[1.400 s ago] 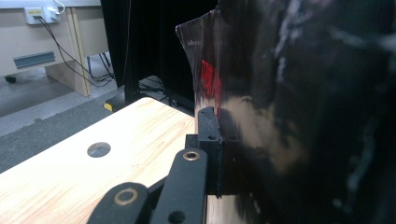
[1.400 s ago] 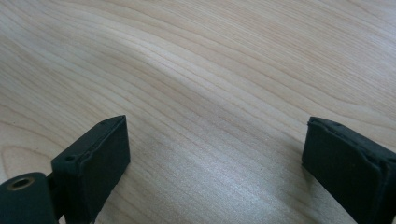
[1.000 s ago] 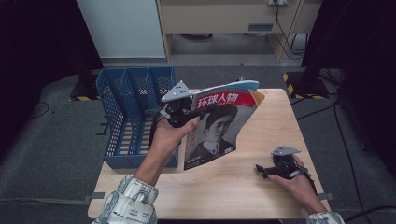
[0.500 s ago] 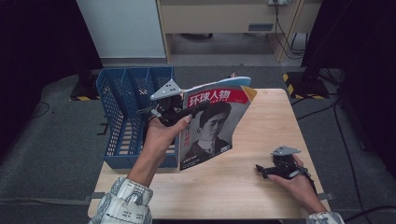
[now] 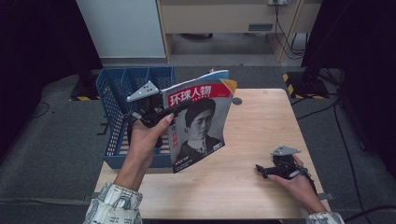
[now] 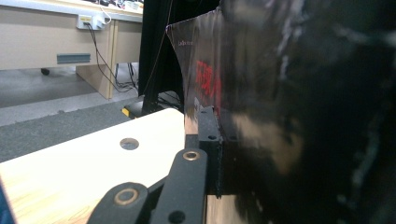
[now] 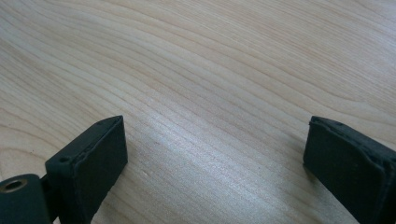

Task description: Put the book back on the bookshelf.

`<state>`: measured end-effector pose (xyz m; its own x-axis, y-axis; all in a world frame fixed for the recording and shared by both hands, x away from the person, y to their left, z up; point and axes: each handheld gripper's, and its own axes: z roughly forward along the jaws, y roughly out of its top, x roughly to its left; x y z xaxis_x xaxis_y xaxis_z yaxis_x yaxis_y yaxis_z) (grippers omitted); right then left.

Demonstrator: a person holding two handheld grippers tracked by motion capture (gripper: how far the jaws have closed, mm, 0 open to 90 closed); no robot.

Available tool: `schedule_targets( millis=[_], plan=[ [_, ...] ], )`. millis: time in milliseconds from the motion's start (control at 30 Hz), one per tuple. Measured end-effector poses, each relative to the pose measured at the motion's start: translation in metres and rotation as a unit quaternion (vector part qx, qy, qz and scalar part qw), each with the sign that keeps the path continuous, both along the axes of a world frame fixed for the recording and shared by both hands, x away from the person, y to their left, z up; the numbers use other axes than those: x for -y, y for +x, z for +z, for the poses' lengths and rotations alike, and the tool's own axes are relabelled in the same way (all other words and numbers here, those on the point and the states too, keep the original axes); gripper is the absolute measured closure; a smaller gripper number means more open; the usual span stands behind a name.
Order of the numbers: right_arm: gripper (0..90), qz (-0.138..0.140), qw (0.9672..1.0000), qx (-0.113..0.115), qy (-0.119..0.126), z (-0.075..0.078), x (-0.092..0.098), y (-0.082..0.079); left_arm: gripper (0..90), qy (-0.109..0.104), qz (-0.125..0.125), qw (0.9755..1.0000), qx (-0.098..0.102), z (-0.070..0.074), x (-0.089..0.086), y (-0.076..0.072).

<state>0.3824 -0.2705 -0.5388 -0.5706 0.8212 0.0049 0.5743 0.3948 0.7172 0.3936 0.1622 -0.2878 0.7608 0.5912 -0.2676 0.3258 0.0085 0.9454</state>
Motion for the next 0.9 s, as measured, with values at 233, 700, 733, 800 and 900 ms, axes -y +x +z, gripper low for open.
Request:
schedule_targets(
  millis=[233,700,733,800,900],
  plan=[
    [6.7,0.0,1.0,0.0,0.0,0.0,0.0,0.0,86.8,-0.008,0.011,0.9999,-0.004,-0.003,-0.016,-0.007],
    [6.7,-0.001,1.0,0.0,0.0,0.0,0.0,0.0,86.8,0.001,0.034,0.9994,0.003,0.0,-0.036,-0.018],
    [6.7,-0.002,1.0,0.0,0.001,0.0,0.0,0.0,86.7,0.003,0.036,0.9994,0.003,0.001,-0.038,-0.019],
    [6.7,-0.001,1.0,0.0,0.0,0.0,0.0,0.0,86.7,0.003,0.038,0.9993,0.002,0.001,-0.041,-0.02],
    [6.6,-0.002,1.0,0.0,0.0,0.0,0.0,0.0,86.8,0.002,0.042,0.9991,0.003,0.003,-0.047,-0.024]
  ],
)
